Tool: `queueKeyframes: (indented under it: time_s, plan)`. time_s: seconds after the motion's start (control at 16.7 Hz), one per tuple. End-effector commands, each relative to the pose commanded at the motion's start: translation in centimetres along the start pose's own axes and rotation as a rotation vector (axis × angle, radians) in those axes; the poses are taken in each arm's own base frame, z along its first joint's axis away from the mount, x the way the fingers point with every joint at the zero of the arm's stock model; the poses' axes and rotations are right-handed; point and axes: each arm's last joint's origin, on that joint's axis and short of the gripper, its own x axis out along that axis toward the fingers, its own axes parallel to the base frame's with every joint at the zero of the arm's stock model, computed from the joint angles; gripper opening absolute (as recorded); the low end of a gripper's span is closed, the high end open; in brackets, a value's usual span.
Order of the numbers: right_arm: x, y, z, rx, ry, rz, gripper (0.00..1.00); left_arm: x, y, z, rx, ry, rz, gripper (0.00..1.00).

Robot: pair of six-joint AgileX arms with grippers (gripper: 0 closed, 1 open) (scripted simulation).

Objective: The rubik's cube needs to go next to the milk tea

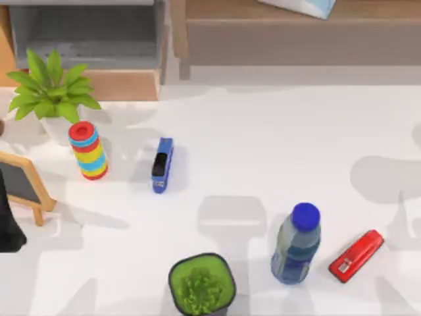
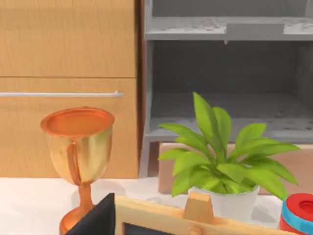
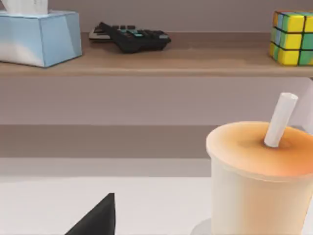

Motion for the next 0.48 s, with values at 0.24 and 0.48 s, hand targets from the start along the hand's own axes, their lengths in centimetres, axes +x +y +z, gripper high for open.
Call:
queueKeyframes:
  time_s: [0.24, 0.48]
  plan:
    - [0.1, 0.0, 0.6, -0.001, -0.013, -0.002, 1.00, 0.0, 0.0, 0.0, 0.000, 0.000, 0.000, 1.00]
    - [0.8, -0.3, 4.2, -0.009, -0.078, -0.013, 1.00, 0.0, 0.0, 0.0, 0.000, 0.000, 0.000, 1.00]
